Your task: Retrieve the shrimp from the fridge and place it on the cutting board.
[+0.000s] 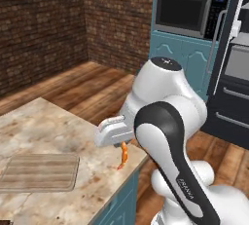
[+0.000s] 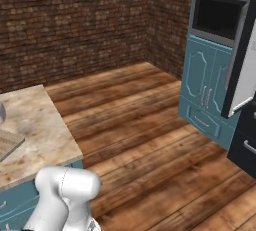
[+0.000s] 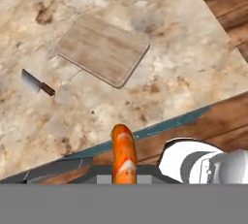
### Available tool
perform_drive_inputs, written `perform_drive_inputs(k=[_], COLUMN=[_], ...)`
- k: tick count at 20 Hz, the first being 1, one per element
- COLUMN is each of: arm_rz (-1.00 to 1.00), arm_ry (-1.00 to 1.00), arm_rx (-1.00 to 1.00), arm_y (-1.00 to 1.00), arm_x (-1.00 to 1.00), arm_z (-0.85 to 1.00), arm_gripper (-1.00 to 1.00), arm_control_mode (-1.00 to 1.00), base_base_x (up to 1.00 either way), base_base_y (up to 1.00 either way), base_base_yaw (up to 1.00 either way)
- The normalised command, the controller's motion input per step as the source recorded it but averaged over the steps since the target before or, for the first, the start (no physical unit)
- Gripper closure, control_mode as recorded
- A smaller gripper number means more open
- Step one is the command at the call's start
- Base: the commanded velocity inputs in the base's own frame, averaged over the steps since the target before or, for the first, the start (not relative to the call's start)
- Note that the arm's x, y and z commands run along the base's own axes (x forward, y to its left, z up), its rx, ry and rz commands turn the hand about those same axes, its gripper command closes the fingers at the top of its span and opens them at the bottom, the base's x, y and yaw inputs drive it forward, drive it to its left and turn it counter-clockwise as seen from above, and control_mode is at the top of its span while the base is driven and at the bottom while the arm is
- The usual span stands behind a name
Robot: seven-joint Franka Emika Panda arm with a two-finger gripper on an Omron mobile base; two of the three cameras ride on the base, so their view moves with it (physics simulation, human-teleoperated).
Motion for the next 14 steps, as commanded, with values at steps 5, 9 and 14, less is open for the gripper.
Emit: perform_drive_inputs(k=[5,9,14], arm_rz=[0.12,0.04,0.0], arm_ry=[0.22,0.15,0.06], arm_rx=[0.0,0.0,0.0], arm_y=[0.72,0.58,0.38], arm_x=[0.06,0.3,0.37], arm_z=[-0.51,-0.56,-0.48], arm_gripper=[1.0,1.0,1.0], arm_control_mode=[-1.0,-1.0,-1.0], base_base_x=[0.0,0.0,0.0], base_base_y=[0.0,0.0,0.0], base_base_yaw=[0.0,0.0,0.0])
